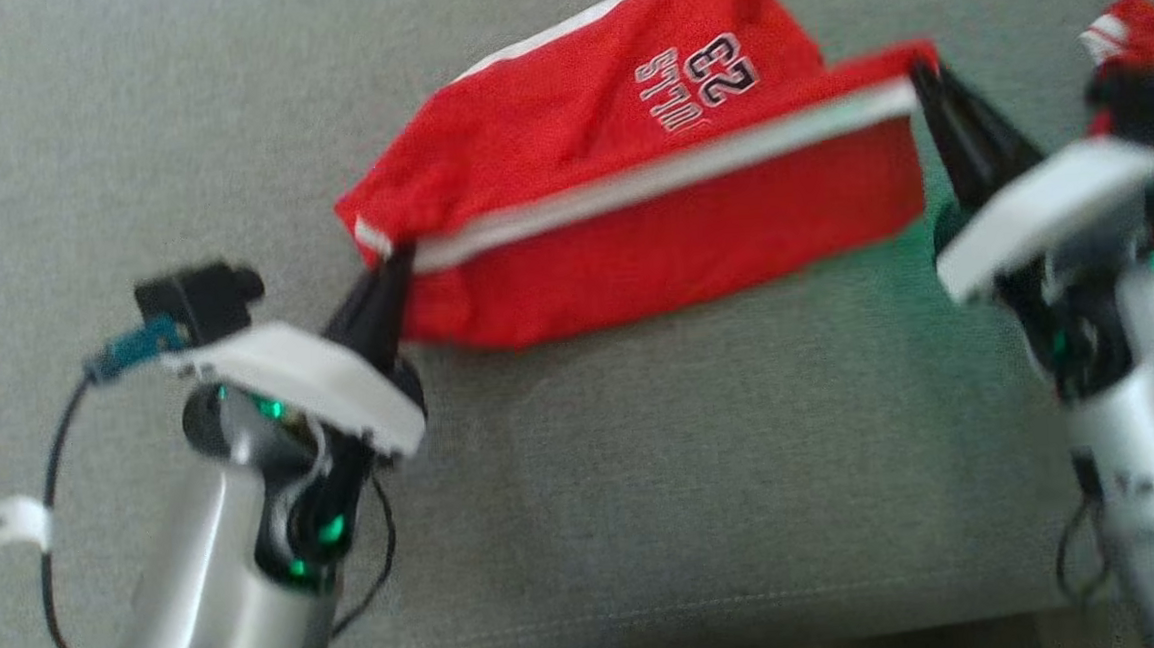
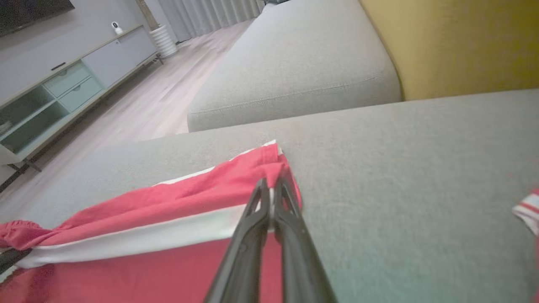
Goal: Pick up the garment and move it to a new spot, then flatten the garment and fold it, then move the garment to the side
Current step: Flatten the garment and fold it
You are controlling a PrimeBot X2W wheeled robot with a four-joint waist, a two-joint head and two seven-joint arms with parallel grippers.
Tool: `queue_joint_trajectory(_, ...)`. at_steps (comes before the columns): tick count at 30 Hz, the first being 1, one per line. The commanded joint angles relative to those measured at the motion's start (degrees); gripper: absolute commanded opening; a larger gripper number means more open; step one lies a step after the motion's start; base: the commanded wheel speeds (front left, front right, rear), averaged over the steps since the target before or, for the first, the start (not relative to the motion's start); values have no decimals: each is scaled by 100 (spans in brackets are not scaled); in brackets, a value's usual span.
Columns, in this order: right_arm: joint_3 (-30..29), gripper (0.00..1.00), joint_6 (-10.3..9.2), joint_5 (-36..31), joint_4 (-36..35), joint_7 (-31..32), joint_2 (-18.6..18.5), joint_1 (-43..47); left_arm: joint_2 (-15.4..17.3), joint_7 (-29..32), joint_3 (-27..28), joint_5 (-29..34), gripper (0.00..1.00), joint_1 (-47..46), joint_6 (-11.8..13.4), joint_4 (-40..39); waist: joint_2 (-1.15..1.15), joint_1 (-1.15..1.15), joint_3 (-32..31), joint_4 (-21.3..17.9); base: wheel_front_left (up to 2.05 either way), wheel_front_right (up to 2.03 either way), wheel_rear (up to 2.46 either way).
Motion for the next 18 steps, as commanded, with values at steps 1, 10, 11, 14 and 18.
queue_joint_trajectory(1, 207, 0, 20, 94, 73, -24, -116, -499, 25, -76, 283, -64, 0, -418, -58, -68, 0, 0, 285, 208, 0, 0, 0)
queue_joint_trajectory(10, 856, 0, 20, 561, 1884, -223, -190, -2252, -133, -279, 192, -220, 0, -1599, -252, 1015, 0, 0, 671, 511, 0, 0, 0)
queue_joint_trajectory(11, 929, 0, 20, 617, 2052, -276, -177, -2367, -145, -303, 175, -238, 0, -1689, -271, 1155, 0, 0, 690, 524, 0, 0, 0)
queue_joint_trajectory(14, 1075, 8, 20, 751, 2349, -419, -140, -2566, -170, -372, 135, -280, 45, -1846, -316, 1416, 0, 0, 720, 543, 0, 0, 0)
queue_joint_trajectory(18, 1350, 100, 20, 1022, 2755, -843, -98, -2817, -208, -617, 42, -301, 100, -2045, -353, 1802, 0, 0, 756, 562, 0, 0, 0)
